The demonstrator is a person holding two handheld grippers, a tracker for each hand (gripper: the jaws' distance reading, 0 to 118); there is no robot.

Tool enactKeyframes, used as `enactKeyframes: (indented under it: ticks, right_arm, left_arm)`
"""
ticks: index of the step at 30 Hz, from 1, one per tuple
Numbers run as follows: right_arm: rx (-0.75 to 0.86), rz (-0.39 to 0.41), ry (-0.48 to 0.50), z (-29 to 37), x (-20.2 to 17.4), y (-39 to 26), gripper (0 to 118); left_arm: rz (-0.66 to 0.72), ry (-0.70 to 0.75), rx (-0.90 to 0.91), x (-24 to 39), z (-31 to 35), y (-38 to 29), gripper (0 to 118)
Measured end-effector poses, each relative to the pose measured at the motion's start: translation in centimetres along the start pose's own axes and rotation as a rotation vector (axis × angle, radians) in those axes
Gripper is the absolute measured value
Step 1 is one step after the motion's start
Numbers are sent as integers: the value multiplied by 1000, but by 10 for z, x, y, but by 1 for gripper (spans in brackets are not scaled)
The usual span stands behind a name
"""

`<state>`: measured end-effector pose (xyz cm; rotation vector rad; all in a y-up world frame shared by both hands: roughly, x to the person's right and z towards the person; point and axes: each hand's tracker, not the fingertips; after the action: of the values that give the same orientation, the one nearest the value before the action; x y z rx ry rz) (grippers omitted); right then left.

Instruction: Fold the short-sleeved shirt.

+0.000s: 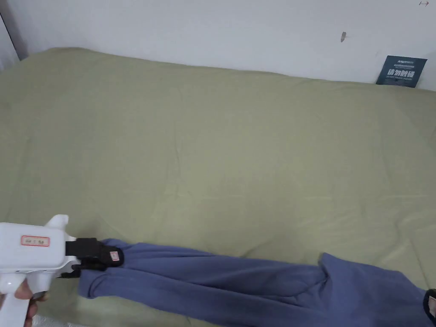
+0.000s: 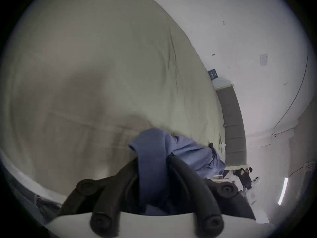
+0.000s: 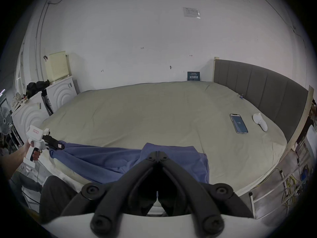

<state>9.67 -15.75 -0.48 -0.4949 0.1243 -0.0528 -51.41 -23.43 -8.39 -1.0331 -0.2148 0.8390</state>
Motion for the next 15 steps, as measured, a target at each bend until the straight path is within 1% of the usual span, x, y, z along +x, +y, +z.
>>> enactKeyframes:
  ticks: [4,7,8,10,12,15]
  right_arm:
    - [32,7,23,2,-1,5,0]
    - [53,29,27,4,-2,6,0]
    - [60,31,33,6,-2,7,0]
    - [72,23,50,10,-2,8,0]
    - [86,24,53,14,-3,8,0]
    - [98,31,58,20,-2,6,0]
  left_arm:
    - [0,55,58,7,43,4,13]
    - [-65,173,102,30,65,1,13]
    - [-23,200,104,42,68,-2,13]
    - [-102,215,107,66,68,-10,13]
    - [-215,282,93,106,61,-20,13]
    - [-312,258,70,150,43,-35,13]
